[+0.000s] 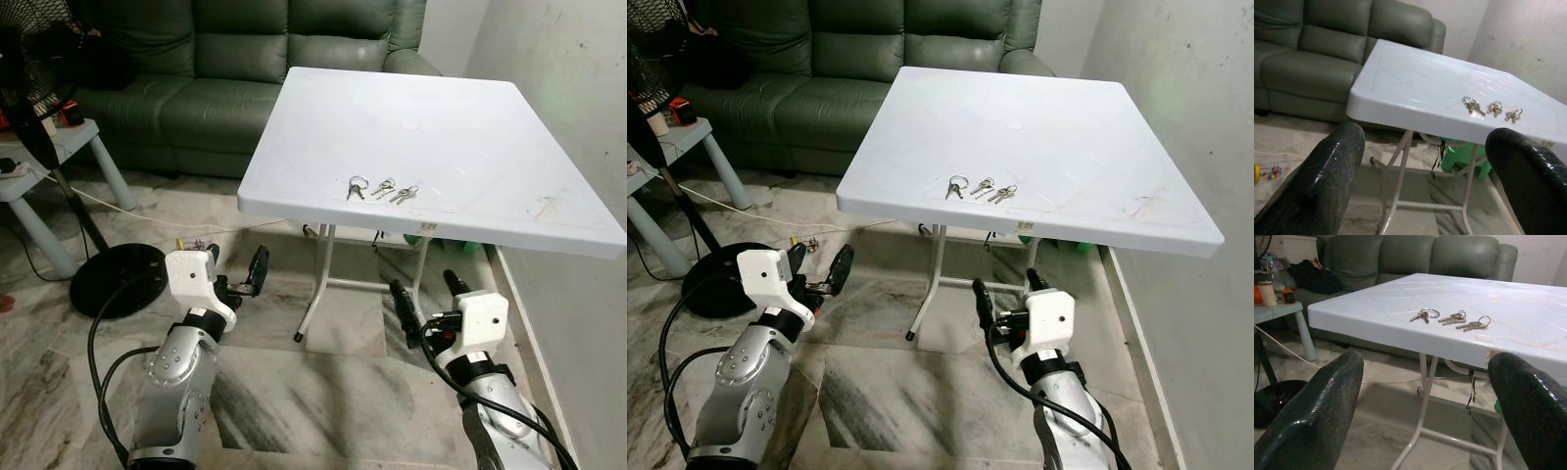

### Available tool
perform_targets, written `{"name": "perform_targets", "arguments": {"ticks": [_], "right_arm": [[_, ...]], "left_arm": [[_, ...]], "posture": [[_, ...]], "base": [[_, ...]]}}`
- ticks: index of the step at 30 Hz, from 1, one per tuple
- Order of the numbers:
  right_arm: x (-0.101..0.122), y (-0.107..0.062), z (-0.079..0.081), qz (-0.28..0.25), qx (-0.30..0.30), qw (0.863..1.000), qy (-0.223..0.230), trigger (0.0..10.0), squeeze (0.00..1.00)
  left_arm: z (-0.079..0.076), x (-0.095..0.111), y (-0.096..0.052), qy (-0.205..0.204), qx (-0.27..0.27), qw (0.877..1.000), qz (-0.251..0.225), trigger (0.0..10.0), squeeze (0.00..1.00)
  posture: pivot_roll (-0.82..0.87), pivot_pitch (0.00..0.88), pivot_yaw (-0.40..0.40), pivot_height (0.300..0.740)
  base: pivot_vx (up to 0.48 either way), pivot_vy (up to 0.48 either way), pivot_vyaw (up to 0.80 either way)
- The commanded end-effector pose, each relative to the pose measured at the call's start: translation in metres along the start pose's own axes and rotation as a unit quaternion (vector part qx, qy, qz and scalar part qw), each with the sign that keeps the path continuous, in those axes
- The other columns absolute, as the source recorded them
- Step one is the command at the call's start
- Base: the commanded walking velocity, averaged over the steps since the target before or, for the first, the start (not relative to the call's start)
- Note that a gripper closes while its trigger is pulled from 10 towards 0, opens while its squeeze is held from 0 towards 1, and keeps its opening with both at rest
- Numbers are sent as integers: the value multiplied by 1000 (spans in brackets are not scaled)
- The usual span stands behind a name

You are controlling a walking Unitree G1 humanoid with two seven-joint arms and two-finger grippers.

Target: Hang keys on a hook

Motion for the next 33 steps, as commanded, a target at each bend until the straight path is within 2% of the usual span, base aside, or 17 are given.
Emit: {"name": "perform_targets", "arguments": {"ticks": [1, 7, 33], "right_arm": [[5, 3, 1, -4, 3, 1000, -3, 10000, 0], [7, 5, 2, -7, 6, 1000, -6, 10000, 0], [7, 3, 3, -6, 6, 1000, -5, 10000, 0]], "left_arm": [[-8, -4, -1, 2, -13, 1000, 13, 10000, 0], [-18, -4, 2, 6, -34, 999, 12, 10000, 0], [-20, -2, 5, 6, -41, 999, 14, 10000, 0]], "posture": [[42, 12, -39, 740], [38, 15, -36, 740], [32, 23, -31, 740]], "base": [[0, 0, 0], [176, 0, 0], [460, 0, 0]]}}
Point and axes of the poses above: a point about 5 cm out from each wrist's last joint towards the gripper, its own y axis pointing out of the wrist towards the gripper, its own x axis along the axis of the wrist's last joint, z = x × y, the point moved 3 cm from there along y, pointing out of the wrist towards the gripper, and after that the axes turned 1 degree about -y, right-handed, at the moved point
